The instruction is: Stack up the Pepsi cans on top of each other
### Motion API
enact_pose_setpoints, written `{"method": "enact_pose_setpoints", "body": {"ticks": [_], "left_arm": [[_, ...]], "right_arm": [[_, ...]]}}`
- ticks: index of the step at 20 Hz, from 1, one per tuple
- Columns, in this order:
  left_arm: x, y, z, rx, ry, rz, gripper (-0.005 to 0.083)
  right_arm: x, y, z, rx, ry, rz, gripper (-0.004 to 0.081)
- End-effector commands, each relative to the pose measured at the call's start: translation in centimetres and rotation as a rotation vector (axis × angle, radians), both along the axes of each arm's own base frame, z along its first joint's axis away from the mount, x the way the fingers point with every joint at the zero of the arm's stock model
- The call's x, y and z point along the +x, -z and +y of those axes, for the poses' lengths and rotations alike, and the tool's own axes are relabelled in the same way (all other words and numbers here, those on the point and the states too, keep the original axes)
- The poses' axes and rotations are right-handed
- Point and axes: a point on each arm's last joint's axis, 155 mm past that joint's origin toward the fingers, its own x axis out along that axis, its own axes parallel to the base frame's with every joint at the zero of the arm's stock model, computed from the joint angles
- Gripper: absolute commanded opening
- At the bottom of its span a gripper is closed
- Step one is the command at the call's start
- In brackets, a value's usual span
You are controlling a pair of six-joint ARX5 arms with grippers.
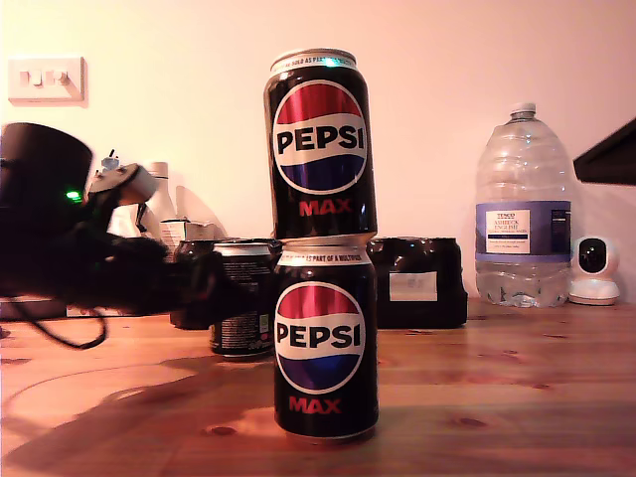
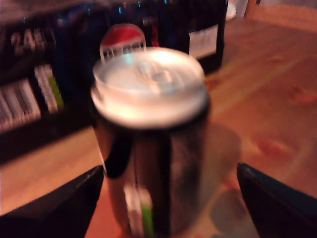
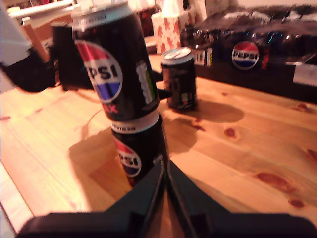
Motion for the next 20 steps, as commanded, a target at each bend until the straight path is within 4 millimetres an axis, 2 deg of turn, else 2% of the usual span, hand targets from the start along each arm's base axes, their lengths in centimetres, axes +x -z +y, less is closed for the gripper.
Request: {"method": "enact_pose_setpoints", "body": {"ticks": [1,8,12,13,16,17,20], "left_arm": [[0.6,1.0,-0.3,0.004,0.005,0.015,0.078],[2.4,1.9,-1.5,0.008,0.031,0.044,0.078],[2.7,1.8,-1.6,0.014,0.032,0.042,0.0759],[2.7,1.9,-1.6,0.015,0.033,0.043,0.0705],[2.7,1.8,-1.6,0.021,0.036,0.038,0.0408],[2.6,1.8,-1.7,0.024,0.046,0.033,0.0337],[2.6,1.8,-1.7,0.029,0.051,0.027,0.0307]], "right_arm": [[0.0,-0.6,0.1,0.01,-0.003,-0.013,-0.0012],[0.0,-0.6,0.1,0.01,-0.001,-0.014,-0.0012],[0.0,-0.6,0.1,0.01,-0.002,-0.014,-0.0012],[0.0,-0.6,0.1,0.01,-0.002,-0.013,-0.0012],[0.0,-0.6,0.1,0.01,-0.002,-0.013,-0.0012],[0.0,-0.6,0.1,0.01,-0.002,-0.013,-0.0012],[0.0,-0.6,0.1,0.01,-0.002,-0.013,-0.0012]]}}
